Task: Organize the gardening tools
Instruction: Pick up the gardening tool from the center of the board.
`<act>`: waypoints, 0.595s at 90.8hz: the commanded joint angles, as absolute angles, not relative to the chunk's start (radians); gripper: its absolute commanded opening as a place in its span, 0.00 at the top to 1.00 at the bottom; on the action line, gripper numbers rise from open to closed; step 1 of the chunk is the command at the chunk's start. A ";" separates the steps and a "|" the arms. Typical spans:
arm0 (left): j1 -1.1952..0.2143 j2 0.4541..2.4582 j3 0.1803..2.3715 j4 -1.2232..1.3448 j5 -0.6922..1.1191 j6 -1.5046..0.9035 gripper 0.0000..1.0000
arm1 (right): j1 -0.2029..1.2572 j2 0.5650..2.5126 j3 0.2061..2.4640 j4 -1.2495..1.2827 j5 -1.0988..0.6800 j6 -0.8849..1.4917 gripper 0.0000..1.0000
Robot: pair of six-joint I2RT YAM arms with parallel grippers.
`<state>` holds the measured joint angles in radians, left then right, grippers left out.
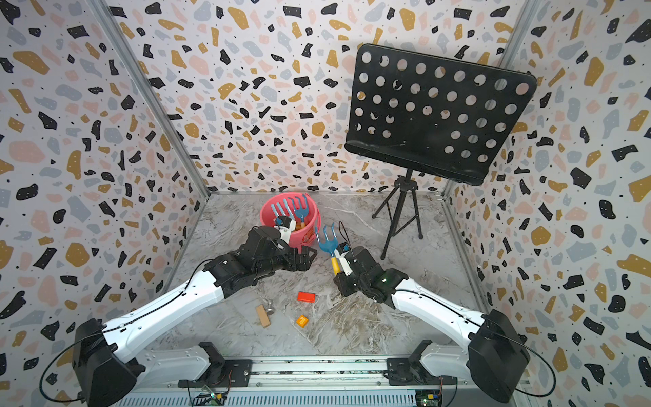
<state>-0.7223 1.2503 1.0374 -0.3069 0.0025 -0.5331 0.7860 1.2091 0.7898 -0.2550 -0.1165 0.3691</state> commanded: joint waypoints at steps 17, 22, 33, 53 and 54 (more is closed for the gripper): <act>-0.698 1.356 1.145 -0.147 0.060 -0.552 0.14 | 0.792 1.150 0.789 -0.185 -0.156 0.351 1.00; -0.698 1.372 1.154 -0.108 0.069 -0.547 0.18 | 0.794 1.150 0.790 -0.183 -0.158 0.353 1.00; -0.698 1.404 1.163 -0.044 0.074 -0.542 0.23 | 0.794 1.150 0.795 -0.178 -0.163 0.354 1.00; -0.698 1.447 1.170 0.026 0.058 -0.536 0.38 | 0.794 1.150 0.813 -0.173 -0.170 0.354 1.00; -0.698 1.448 1.170 0.029 0.057 -0.536 0.39 | 0.793 1.150 0.814 -0.174 -0.170 0.354 1.00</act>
<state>-0.7013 1.4372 1.1419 -0.0662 0.0620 -0.5472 0.7879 1.1702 0.7841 -0.2039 -0.1616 0.3622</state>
